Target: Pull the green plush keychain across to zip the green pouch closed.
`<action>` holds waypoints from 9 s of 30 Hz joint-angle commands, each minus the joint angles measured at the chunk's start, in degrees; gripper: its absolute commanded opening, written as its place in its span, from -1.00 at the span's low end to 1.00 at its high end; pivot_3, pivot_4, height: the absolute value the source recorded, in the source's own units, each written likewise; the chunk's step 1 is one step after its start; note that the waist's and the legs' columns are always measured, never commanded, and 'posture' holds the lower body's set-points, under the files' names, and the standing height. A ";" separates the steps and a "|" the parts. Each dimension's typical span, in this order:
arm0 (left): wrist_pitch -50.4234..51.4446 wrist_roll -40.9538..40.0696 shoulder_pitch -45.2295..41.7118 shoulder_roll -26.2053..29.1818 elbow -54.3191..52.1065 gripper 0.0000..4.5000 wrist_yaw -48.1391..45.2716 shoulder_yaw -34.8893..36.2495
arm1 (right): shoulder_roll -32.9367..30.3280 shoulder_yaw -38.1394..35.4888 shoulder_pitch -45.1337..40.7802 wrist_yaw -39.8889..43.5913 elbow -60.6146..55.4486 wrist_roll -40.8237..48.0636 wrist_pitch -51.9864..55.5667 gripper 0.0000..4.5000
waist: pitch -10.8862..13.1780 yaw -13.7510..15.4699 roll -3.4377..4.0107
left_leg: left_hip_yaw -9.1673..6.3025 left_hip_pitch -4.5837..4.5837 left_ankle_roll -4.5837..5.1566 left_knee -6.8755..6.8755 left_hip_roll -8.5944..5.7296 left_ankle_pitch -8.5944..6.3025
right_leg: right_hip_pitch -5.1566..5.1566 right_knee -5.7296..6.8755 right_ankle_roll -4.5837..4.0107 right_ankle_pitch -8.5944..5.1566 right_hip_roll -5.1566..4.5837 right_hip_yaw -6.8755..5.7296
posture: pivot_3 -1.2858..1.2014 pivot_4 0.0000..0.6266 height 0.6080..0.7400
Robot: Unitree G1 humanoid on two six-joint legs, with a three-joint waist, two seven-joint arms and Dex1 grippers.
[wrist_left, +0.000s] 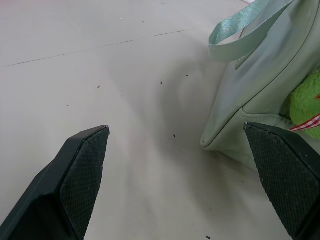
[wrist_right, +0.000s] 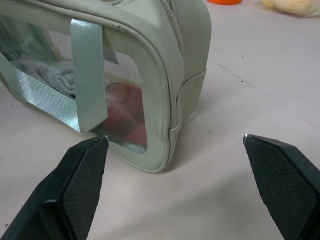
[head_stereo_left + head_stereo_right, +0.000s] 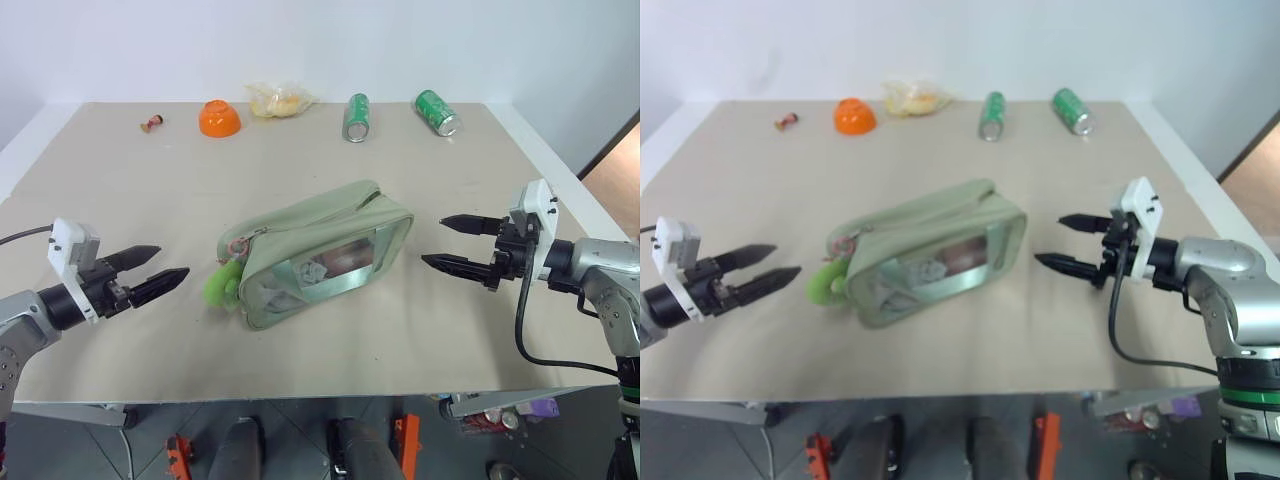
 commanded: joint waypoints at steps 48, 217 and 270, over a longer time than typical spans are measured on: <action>2.35 -5.34 -38.99 -0.89 3.78 1.00 -14.14 -16.01 | 12.60 28.46 -37.98 28.05 14.58 -17.46 -21.11 0.76 | -0.01 -0.11 -0.02 | -0.04 -0.06 0.05 0.26 0.07 0.06 | -0.16 0.26 0.27 0.38 0.29 0.18 | 0.03 -0.52 1.00; -11.65 15.11 -46.59 -14.20 42.31 -0.87 -3.02 -12.38 | 10.43 12.14 -21.98 3.81 11.87 -13.65 -0.24 -1.00 | -0.02 -1.35 -0.05 | 0.00 -0.02 -0.08 0.19 0.06 0.33 | -0.17 0.25 0.39 0.75 0.36 0.38 | 0.03 -0.52 1.00; -26.97 33.24 -67.46 -7.29 44.39 0.99 -27.57 -29.83 | 12.42 11.57 -20.54 0.59 8.95 -12.31 1.23 -1.00 | -0.01 -1.56 -0.04 | 0.02 -0.02 -0.08 0.17 0.10 0.33 | -0.25 0.27 0.39 0.75 0.48 0.51 | 0.03 -0.52 1.00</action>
